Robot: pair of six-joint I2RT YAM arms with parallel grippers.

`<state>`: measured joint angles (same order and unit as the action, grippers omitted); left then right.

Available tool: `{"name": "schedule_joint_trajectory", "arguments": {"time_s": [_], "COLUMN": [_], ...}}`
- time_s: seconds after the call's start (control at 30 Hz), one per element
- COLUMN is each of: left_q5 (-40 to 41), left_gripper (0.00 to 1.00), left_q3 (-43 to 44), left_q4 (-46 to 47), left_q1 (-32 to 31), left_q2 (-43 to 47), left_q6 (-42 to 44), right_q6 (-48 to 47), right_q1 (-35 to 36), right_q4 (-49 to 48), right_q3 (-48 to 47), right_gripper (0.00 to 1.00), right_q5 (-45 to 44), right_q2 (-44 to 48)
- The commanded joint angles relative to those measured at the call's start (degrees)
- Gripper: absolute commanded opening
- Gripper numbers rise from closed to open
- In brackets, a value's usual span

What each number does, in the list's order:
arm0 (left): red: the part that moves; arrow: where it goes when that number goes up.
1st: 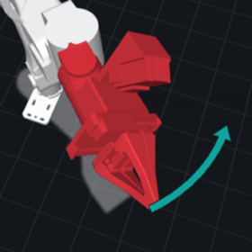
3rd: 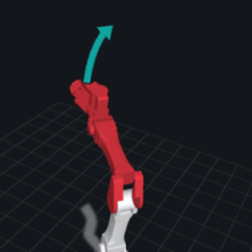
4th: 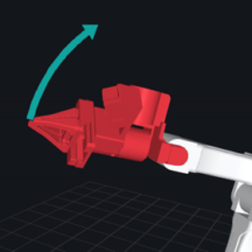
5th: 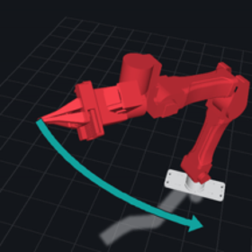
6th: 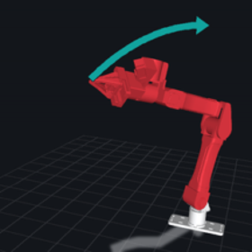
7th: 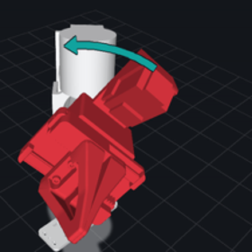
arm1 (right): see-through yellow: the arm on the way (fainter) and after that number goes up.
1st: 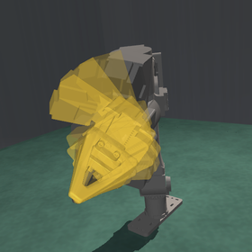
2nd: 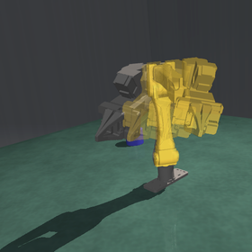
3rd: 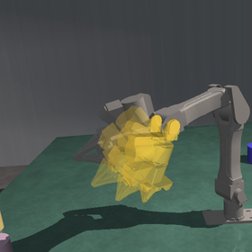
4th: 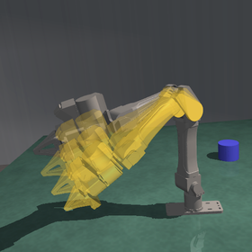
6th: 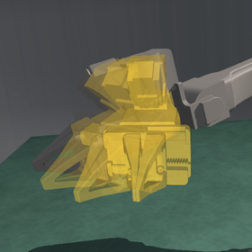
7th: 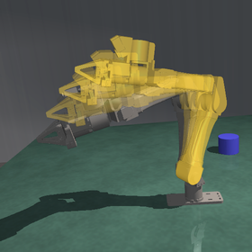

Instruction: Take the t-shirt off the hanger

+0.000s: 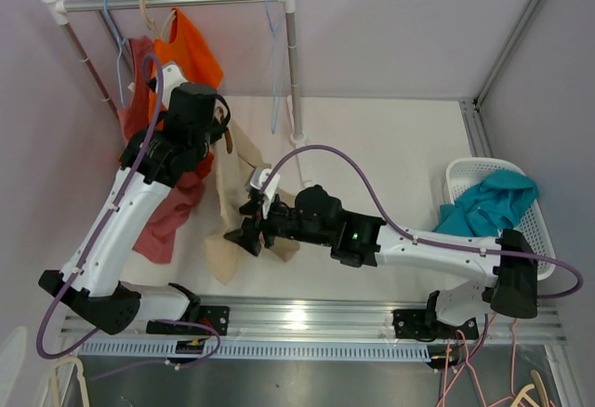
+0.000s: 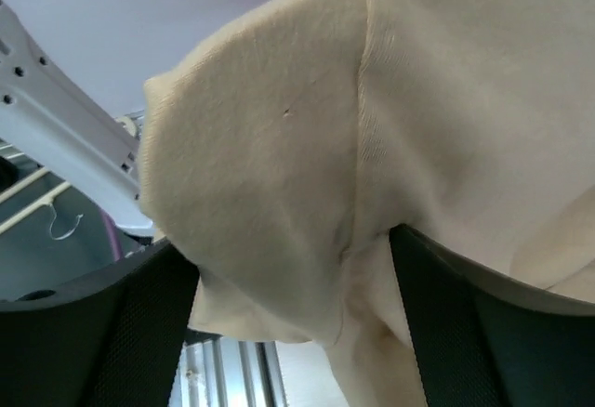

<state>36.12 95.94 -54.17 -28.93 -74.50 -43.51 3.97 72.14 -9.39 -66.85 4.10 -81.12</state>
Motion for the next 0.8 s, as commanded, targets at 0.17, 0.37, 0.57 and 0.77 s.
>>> {"name": "schedule_joint_trajectory", "arguments": {"time_s": [0.17, 0.37, 0.57, 0.77], "left_q5": [0.01, -2.46, -4.2, -16.32], "left_gripper": [0.0, 0.0, 0.01, 0.01], "left_q3": [-0.94, 6.7, 13.63, 12.8], "left_q4": [6.63, 3.72, 1.71, 0.29], "left_q1": [0.45, 3.44, 3.97, 3.44], "left_q2": [-2.04, -11.89, -15.32, -6.04], "left_q6": [1.76, 1.76, 3.33, 7.82], "right_q6": [-0.71, 0.42, 10.86, 17.91], "right_q1": [7.46, 21.27, 27.0, 17.7], "right_q4": [2.43, 8.68, 10.36, 10.09], "right_q3": [-3.03, 2.86, 9.18, 15.69], "right_gripper": [0.0, 0.0, 0.0, 0.0], "right_q5": [-10.14, -23.34, -27.73, -31.51], "right_q2": [2.71, 10.09, 7.56, 8.78]}}
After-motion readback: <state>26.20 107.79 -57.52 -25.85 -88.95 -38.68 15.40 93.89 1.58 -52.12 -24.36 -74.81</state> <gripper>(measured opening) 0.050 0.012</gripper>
